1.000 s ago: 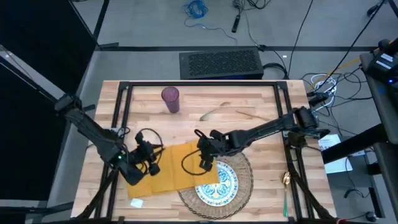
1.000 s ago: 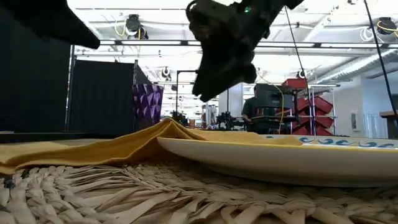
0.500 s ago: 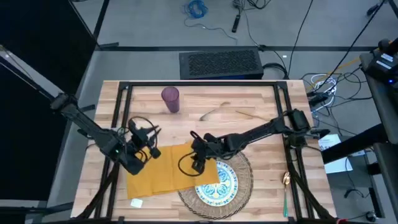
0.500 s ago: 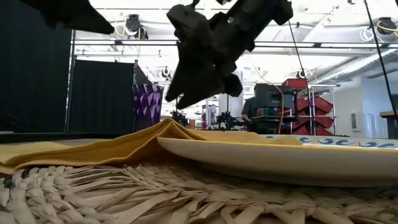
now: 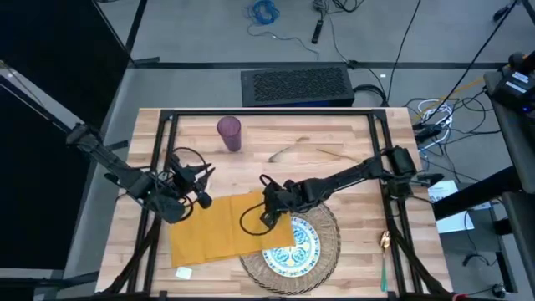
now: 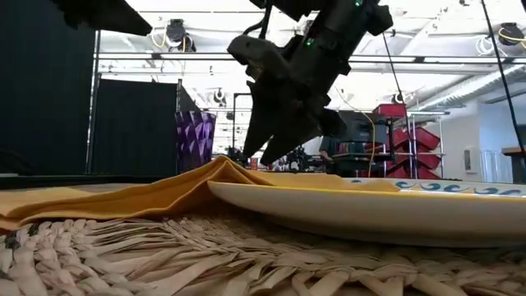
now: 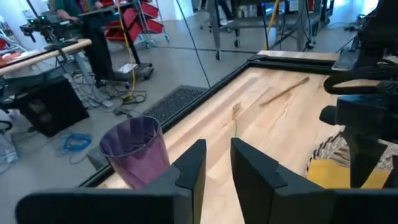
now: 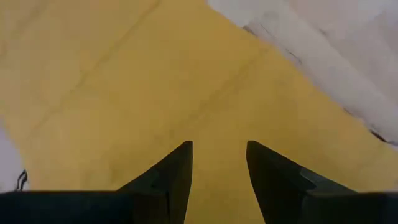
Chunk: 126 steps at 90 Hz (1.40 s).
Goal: Set table place
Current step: Fold the yellow table napkin
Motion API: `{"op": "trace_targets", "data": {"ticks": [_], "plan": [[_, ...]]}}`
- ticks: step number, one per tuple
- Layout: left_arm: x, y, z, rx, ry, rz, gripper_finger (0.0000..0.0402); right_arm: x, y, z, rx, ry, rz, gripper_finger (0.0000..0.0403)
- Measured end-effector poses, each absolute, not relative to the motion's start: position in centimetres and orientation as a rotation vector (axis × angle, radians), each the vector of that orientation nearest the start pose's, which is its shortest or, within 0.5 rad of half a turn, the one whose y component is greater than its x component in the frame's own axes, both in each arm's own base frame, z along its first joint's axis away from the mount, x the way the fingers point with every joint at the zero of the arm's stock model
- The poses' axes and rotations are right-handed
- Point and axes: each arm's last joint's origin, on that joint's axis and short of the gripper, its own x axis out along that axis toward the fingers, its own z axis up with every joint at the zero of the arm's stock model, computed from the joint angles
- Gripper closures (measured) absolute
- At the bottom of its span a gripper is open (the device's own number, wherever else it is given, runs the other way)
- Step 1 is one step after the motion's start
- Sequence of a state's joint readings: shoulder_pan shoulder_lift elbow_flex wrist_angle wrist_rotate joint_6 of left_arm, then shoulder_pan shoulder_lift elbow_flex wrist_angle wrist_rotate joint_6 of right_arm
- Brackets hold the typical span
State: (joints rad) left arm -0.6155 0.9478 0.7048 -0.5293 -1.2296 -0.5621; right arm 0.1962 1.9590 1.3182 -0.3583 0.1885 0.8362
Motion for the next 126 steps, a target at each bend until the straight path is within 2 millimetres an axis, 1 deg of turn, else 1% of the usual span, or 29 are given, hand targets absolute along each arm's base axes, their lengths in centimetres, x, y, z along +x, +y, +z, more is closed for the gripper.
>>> {"op": "trace_targets", "data": {"ticks": [16, 21, 27, 35, 43, 51, 62, 70, 78, 90, 95, 105, 116, 126], "plan": [[15.8, -7.8, 26.3, 0.087, 0.289, 0.677, 0.0341, 40.4, 8.5, 15.2, 0.570, 0.883, -0.401, 0.0265], [15.8, -7.8, 26.3, 0.087, 0.291, 0.676, 0.0341, 40.5, 8.9, 14.9, 0.525, 0.885, -0.422, 0.0267], [15.8, -7.8, 26.3, 0.084, 0.295, 0.669, 0.0341, 40.9, 9.5, 15.5, 0.462, 0.850, -0.443, 0.0272], [15.8, -7.8, 26.3, 0.082, 0.302, 0.659, 0.0341, 41.4, 10.1, 16.6, 0.337, 0.805, -0.446, 0.0278], [15.8, -7.9, 26.3, 0.079, 0.306, 0.653, 0.0341, 41.6, 10.7, 17.1, 0.228, 0.818, -0.412, 0.0280], [15.8, -7.9, 26.3, 0.076, 0.311, 0.645, 0.0341, 41.9, 11.0, 17.6, 0.228, 0.834, -0.353, 0.0280], [15.8, -7.9, 26.2, 0.070, 0.318, 0.633, 0.0341, 41.4, 11.3, 17.2, 0.262, 0.916, -0.301, 0.0280], [15.8, -7.9, 26.2, 0.064, 0.327, 0.619, 0.0341, 41.3, 12.0, 17.2, 0.283, 0.916, -0.279, 0.0280], [15.8, -8.0, 26.2, 0.061, 0.326, 0.617, 0.0341, 41.2, 12.2, 17.2, 0.283, 0.920, -0.271, 0.0280], [16.0, -8.0, 26.4, 0.040, 0.310, 0.615, 0.0341, 41.7, 11.0, 17.3, 0.279, 0.908, -0.283, 0.0280], [16.0, -8.1, 26.4, 0.030, 0.302, 0.614, 0.0341, 42.0, 10.4, 17.4, 0.335, 0.893, -0.288, 0.0280], [16.1, -8.1, 26.5, 0.018, 0.293, 0.612, 0.0341, 42.6, 9.2, 17.5, 0.435, 0.906, -0.210, 0.0280], [16.1, -8.2, 26.5, 0.012, 0.303, 0.596, 0.0341, 42.5, 8.7, 17.4, 0.432, 0.937, -0.198, 0.0280], [16.1, -8.2, 26.5, 0.011, 0.305, 0.593, 0.0341, 42.1, 8.2, 17.0, 0.466, 0.994, -0.242, 0.0280]]}}
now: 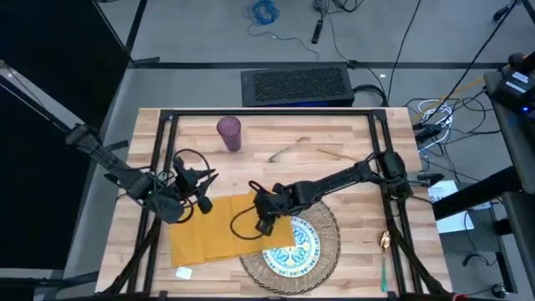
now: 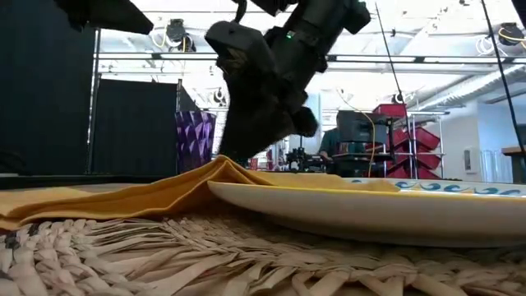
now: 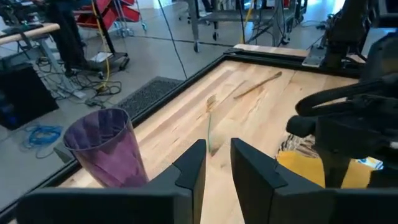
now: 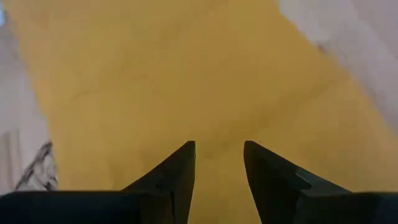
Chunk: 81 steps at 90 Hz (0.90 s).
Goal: Set table place
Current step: Fold the yellow table napkin
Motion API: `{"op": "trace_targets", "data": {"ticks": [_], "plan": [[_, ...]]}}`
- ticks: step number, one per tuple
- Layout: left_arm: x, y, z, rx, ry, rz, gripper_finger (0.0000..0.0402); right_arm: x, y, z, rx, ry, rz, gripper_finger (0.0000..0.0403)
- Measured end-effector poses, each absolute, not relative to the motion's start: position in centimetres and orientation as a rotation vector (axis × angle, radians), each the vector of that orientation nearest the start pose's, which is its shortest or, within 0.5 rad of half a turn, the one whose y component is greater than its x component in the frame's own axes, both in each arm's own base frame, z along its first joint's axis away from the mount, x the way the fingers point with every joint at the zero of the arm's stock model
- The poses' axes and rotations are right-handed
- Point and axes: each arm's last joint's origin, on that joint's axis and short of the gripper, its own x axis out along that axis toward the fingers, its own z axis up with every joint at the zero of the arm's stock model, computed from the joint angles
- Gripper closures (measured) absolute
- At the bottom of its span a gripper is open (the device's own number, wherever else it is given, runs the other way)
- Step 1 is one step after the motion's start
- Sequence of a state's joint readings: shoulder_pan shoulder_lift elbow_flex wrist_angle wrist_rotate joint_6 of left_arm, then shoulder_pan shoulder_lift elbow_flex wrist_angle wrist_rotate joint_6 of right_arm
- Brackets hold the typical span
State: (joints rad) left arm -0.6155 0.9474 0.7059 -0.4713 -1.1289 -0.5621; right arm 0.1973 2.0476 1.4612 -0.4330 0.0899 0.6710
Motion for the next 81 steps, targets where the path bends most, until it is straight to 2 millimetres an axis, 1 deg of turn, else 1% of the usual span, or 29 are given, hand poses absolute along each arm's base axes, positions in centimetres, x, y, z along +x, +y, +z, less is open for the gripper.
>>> {"op": "trace_targets", "data": {"ticks": [8, 19, 36, 42, 49, 55, 64, 81], "plan": [[16.1, -8.2, 26.5, 0.011, 0.305, 0.592, 0.0341, 41.9, 6.9, 16.8, 0.486, 1.031, -0.296, 0.0280], [16.1, -8.2, 26.5, 0.007, 0.311, 0.583, 0.0341, 42.4, 5.2, 16.9, 0.504, 0.994, -0.337, 0.0280], [16.1, -8.2, 26.5, 0.002, 0.317, 0.571, 0.0341, 43.1, 4.6, 16.9, 0.496, 0.933, -0.324, 0.0279], [16.1, -8.2, 26.5, 0.001, 0.316, 0.571, 0.0341, 43.3, 4.3, 16.9, 0.505, 0.907, -0.358, 0.0277], [16.1, -8.3, 26.5, 0.000, 0.316, 0.571, 0.0341, 43.3, 3.7, 16.8, 0.556, 0.883, -0.424, 0.0271], [16.2, -8.3, 26.5, -0.007, 0.310, 0.569, 0.0341, 43.3, 3.5, 16.8, 0.599, 0.856, -0.480, 0.0266], [16.2, -8.3, 26.6, -0.009, 0.308, 0.569, 0.0341, 43.3, 3.8, 16.8, 0.637, 0.820, -0.545, 0.0264], [16.2, -8.3, 26.6, -0.008, 0.309, 0.569, 0.0341, 43.2, 4.5, 16.8, 0.680, 0.785, -0.588, 0.0266]]}}
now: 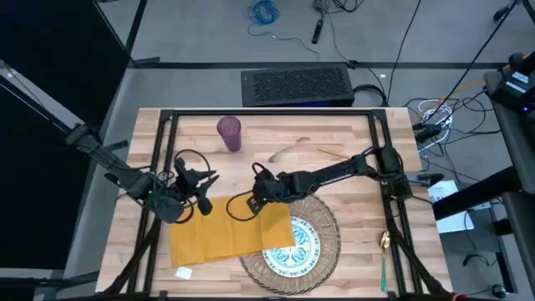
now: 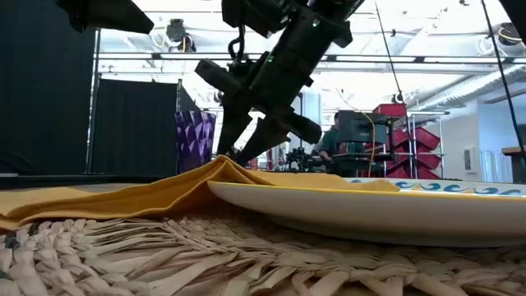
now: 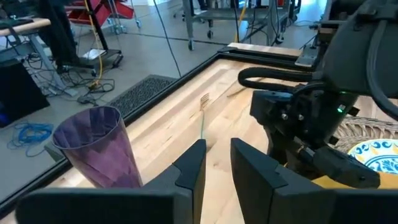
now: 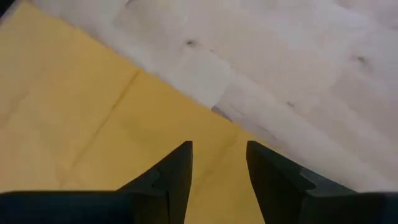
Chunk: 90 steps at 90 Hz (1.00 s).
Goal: Set table place
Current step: Fold the yellow table napkin
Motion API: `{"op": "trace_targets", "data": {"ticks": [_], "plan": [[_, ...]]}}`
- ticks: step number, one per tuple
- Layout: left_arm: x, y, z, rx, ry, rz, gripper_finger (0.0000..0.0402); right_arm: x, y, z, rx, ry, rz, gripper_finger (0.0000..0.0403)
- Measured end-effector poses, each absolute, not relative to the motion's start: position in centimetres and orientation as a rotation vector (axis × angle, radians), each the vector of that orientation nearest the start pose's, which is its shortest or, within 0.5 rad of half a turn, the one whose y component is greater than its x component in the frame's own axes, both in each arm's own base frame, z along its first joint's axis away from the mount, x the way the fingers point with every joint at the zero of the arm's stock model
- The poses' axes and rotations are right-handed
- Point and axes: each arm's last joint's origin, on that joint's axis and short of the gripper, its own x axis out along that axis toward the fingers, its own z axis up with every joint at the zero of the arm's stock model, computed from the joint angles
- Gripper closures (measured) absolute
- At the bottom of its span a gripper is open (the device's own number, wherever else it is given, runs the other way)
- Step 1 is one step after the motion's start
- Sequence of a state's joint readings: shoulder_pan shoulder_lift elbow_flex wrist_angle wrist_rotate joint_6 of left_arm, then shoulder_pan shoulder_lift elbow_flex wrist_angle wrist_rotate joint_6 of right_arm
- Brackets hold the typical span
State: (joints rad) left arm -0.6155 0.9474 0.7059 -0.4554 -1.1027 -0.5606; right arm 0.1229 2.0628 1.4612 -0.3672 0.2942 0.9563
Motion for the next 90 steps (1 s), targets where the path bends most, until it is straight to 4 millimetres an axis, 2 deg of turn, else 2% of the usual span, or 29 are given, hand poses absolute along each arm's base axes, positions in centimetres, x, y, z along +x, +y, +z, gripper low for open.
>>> {"op": "trace_targets", "data": {"ticks": [27, 45, 54, 76, 90], "plan": [[16.2, -8.3, 26.6, -0.008, 0.308, 0.569, 0.0341, 42.8, 8.1, 16.3, 0.703, 0.757, -0.604, 0.0266], [16.2, -8.3, 26.6, -0.014, 0.303, 0.569, 0.0341, 43.4, 9.7, 12.7, 0.717, 0.773, -0.617, 0.0266], [16.3, -8.3, 26.6, -0.018, 0.308, 0.560, 0.0341, 43.7, 10.3, 12.0, 0.714, 0.755, -0.619, 0.0266], [16.3, -8.4, 26.6, -0.025, 0.310, 0.549, 0.0341, 43.8, 10.6, 12.2, 0.679, 0.760, -0.612, 0.0270], [16.3, -8.4, 26.6, -0.024, 0.311, 0.549, 0.0341, 44.1, 10.7, 13.1, 0.623, 0.809, -0.596, 0.0313]]}}
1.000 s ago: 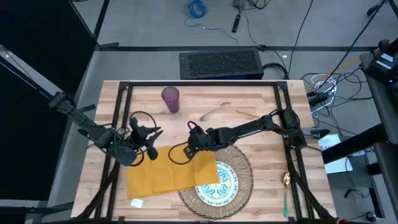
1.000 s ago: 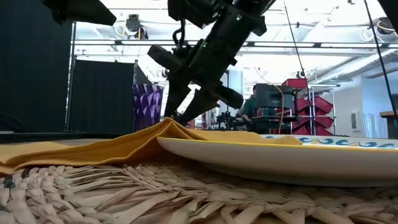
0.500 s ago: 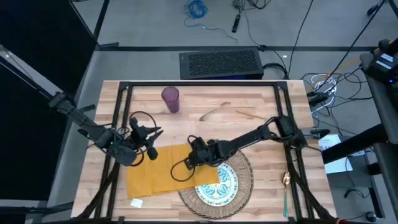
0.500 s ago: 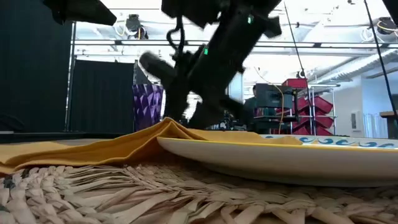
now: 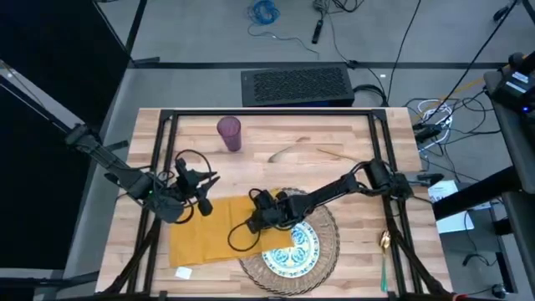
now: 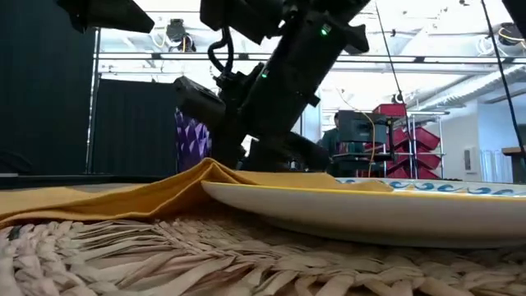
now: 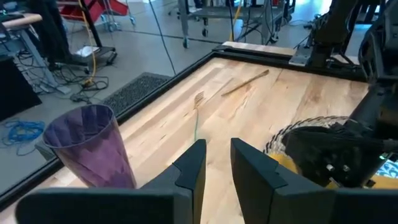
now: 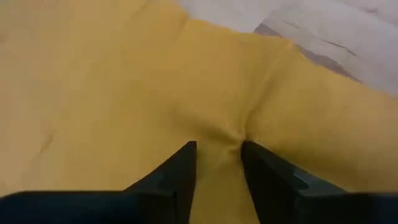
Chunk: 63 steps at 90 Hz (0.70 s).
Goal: Set table place
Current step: Fold the yellow table napkin
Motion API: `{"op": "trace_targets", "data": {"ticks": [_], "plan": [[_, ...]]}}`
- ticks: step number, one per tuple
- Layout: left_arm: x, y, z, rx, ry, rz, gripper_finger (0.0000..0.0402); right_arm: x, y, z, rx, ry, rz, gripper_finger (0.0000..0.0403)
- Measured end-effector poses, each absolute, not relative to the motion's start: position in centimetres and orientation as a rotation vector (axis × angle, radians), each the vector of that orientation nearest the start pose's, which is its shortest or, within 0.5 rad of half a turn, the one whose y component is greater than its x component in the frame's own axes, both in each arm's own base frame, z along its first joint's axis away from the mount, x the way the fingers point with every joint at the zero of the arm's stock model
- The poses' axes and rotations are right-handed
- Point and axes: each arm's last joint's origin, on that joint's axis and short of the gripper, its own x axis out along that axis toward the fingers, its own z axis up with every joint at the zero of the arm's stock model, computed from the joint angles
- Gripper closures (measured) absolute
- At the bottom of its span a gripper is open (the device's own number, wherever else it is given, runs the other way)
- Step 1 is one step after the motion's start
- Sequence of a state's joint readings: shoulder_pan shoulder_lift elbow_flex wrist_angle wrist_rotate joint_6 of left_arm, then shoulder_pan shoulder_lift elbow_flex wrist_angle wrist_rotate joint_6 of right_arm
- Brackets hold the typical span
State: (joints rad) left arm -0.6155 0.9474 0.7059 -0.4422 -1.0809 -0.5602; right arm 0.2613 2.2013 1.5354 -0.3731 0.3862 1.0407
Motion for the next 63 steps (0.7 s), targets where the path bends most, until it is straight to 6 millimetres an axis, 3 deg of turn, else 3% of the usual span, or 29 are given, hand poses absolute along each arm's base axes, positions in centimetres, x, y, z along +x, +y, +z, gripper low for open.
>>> {"op": "trace_targets", "data": {"ticks": [18, 50, 63], "plan": [[16.3, -8.4, 26.6, -0.024, 0.311, 0.549, 0.0341, 45.1, 10.6, 15.2, 0.527, 0.810, -0.547, 0.0396], [16.3, -8.4, 26.6, -0.028, 0.321, 0.533, 0.0341, 45.3, 10.3, 15.6, 0.486, 0.808, -0.551, 0.0401], [16.3, -8.5, 26.6, -0.023, 0.322, 0.522, 0.0341, 45.3, 10.2, 15.5, 0.505, 0.846, -0.500, 0.0376]]}}
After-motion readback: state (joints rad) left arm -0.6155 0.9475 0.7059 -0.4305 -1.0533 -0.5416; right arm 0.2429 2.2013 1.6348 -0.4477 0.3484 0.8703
